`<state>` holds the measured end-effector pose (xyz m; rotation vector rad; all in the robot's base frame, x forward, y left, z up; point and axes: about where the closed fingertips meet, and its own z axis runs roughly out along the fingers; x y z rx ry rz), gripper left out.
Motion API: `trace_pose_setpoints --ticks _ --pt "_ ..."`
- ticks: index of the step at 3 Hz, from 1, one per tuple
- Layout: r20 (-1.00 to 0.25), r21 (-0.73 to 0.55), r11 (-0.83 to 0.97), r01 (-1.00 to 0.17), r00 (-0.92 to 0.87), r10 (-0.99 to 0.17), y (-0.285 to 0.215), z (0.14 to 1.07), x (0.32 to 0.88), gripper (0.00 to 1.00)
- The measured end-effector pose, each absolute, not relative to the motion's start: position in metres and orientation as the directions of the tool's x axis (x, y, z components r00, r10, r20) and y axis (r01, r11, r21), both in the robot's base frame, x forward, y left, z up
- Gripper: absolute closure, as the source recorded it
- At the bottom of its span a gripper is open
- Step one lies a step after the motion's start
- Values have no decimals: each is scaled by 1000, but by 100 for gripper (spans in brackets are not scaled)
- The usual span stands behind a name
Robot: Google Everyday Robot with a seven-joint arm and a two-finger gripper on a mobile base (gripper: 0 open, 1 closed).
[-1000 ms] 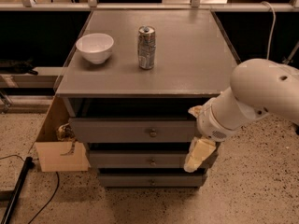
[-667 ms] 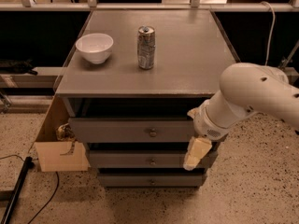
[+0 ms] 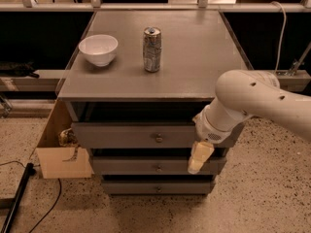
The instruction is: Open top drawer
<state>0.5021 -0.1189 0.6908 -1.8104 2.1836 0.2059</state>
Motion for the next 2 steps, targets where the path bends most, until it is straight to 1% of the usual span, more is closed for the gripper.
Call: trace_pose_setpoints --ticks 2 --pt "-274 -74 204 -976 -177 -945 -116 661 510 0"
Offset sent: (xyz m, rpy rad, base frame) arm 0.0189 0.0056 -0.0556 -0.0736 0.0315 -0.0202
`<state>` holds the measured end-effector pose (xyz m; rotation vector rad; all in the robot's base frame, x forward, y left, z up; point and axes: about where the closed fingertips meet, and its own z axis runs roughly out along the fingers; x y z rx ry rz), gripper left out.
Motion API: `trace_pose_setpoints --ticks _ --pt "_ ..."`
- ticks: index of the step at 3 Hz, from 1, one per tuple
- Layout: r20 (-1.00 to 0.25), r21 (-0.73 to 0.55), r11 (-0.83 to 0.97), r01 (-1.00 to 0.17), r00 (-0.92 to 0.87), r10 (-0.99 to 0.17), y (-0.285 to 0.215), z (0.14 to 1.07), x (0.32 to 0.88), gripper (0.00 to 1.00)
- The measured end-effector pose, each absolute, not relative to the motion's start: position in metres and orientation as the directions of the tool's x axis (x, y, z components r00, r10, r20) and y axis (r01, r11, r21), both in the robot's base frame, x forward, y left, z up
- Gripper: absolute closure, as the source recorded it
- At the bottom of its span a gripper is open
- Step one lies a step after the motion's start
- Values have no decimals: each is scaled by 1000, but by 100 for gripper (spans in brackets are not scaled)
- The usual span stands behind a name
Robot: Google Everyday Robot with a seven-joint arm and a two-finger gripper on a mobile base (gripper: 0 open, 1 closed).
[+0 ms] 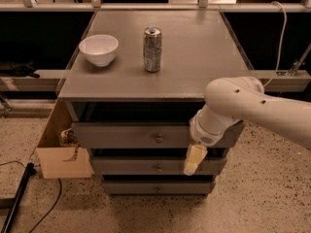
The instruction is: Open top drawer
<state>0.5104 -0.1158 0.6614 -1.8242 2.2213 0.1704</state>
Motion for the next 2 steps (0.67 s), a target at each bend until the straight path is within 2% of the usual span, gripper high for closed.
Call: trace_pose_setpoints --ticks 2 --pt "-242 -117 178 -977 -146 -959 -98 658 541 0"
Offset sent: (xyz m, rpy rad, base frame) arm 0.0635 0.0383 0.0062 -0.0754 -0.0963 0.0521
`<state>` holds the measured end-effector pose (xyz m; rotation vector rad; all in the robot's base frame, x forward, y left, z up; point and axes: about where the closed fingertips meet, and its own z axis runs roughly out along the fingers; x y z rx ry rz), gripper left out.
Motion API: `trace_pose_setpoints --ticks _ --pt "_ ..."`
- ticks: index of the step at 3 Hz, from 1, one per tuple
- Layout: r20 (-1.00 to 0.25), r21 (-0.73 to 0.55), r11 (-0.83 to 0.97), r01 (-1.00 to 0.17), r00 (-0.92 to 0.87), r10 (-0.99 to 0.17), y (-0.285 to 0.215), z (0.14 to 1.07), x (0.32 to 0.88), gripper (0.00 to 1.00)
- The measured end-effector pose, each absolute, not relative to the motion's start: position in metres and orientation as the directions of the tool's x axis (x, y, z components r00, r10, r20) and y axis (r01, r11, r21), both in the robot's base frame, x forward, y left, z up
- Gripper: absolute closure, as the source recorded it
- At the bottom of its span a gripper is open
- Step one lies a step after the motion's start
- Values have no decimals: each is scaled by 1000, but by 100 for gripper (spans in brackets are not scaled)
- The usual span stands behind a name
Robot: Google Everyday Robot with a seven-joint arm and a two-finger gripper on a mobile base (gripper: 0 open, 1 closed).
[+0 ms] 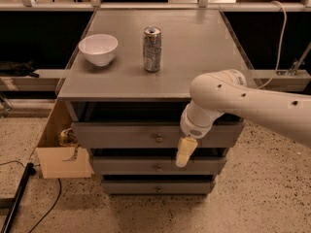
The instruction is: Open top drawer
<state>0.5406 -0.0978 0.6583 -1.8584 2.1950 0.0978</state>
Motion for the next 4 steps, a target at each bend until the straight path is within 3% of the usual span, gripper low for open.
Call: trace_pose_setpoints --ticks 3,4 --pt "-203 -93 172 -981 -151 -968 -93 633 541 0" --pt "-203 -93 172 -981 -151 -968 -93 633 541 18"
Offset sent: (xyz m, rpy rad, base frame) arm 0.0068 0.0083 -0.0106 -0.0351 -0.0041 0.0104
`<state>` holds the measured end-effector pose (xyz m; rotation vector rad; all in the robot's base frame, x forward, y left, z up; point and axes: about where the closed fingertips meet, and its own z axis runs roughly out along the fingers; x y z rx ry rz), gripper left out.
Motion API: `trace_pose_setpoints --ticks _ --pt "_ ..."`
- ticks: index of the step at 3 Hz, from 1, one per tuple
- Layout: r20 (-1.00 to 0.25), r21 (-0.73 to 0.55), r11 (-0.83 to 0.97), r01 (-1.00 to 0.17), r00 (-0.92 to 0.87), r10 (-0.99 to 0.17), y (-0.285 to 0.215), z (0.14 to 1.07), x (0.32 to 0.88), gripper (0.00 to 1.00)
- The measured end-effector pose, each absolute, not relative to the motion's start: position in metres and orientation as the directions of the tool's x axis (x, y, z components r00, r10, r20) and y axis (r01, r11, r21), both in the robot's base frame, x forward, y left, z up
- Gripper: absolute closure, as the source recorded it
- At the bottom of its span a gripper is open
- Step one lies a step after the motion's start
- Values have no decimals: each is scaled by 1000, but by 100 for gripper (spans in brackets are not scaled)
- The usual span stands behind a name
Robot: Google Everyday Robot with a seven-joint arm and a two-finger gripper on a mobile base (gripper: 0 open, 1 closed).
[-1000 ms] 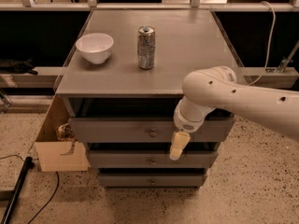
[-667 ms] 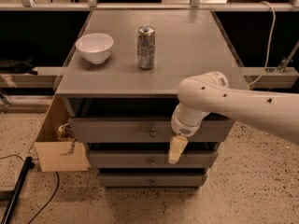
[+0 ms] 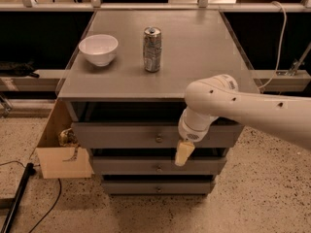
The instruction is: Open top drawer
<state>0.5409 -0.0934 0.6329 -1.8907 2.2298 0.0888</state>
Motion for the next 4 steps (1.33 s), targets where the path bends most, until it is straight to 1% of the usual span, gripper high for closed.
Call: trace_pose_setpoints --ticks 1,2,3,4 --pt "-203 -93 172 -981 -151 -968 -93 633 541 41" --pt "-203 -93 172 -981 -151 -968 -93 633 541 72" --pt "-203 -93 172 -981 -151 -968 -93 633 541 95" --pt "-198 -107 165 -981 -141 -970 -91 647 537 0"
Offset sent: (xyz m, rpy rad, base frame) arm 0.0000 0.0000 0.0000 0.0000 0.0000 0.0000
